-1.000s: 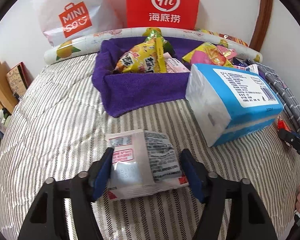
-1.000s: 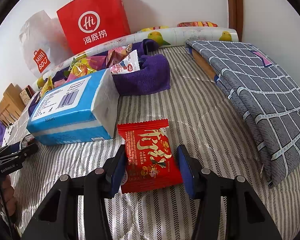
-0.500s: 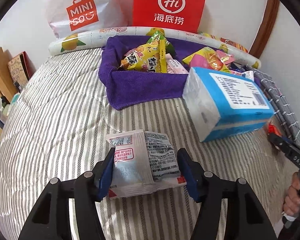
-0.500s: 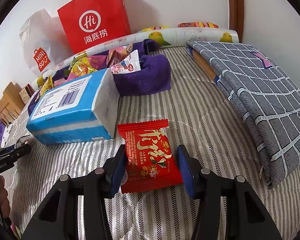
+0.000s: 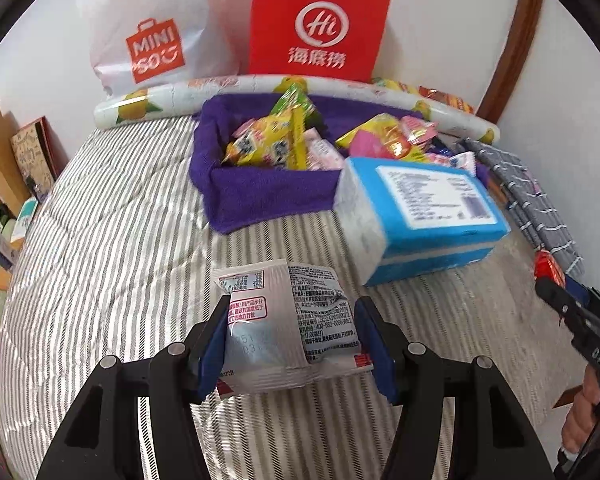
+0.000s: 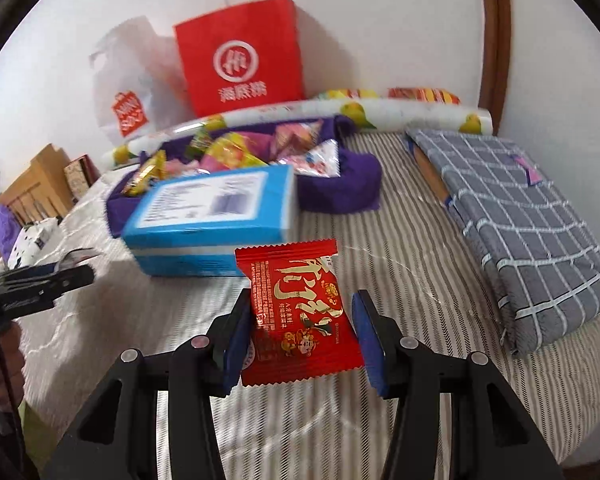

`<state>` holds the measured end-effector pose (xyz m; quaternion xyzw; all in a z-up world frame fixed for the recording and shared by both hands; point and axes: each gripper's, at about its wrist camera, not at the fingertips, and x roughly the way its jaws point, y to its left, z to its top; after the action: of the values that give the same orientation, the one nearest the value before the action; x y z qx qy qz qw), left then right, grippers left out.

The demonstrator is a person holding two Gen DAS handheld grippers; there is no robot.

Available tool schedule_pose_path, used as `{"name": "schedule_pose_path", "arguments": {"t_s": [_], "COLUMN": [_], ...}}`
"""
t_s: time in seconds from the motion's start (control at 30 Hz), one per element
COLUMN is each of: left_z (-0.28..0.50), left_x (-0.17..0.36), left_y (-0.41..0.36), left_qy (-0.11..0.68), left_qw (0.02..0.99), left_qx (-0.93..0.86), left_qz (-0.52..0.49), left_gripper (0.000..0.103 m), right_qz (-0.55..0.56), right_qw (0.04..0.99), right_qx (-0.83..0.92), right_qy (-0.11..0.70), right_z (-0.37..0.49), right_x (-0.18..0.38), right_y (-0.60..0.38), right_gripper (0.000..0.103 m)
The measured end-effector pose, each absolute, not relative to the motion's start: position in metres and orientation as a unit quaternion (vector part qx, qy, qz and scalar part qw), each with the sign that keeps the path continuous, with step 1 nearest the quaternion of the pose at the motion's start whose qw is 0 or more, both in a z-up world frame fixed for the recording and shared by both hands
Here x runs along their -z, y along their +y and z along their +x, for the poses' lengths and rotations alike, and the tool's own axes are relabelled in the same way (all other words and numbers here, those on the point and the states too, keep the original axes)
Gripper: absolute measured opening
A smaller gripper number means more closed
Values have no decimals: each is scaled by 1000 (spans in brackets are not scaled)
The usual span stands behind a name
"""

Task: Organize snacks
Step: 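Carry the red candy packet and white packet over the purple towel with both tools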

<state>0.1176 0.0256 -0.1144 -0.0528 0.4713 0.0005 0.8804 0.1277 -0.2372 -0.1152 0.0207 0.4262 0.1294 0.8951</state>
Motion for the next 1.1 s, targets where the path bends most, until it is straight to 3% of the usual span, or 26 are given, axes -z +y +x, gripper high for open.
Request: {"name": "schedule_pose_path", "arguments": {"t_s": [0.5, 1.1], "left_z": [122, 136], "left_x": [65, 41], "left_y": [-3, -14], "left_qy": [443, 429], "left_qw": [893, 900], "left_qx": [45, 59], "left_qz": [-56, -48], "left_gripper": [58, 58], "right_qz": [16, 17], "right_qw": [906, 917], "right_qx": [-137, -141], "right_qy": [400, 372], "right_z": [117, 128], "right_x": [61, 30], "right_y": [-211, -213], "right_gripper": [49, 49]}}
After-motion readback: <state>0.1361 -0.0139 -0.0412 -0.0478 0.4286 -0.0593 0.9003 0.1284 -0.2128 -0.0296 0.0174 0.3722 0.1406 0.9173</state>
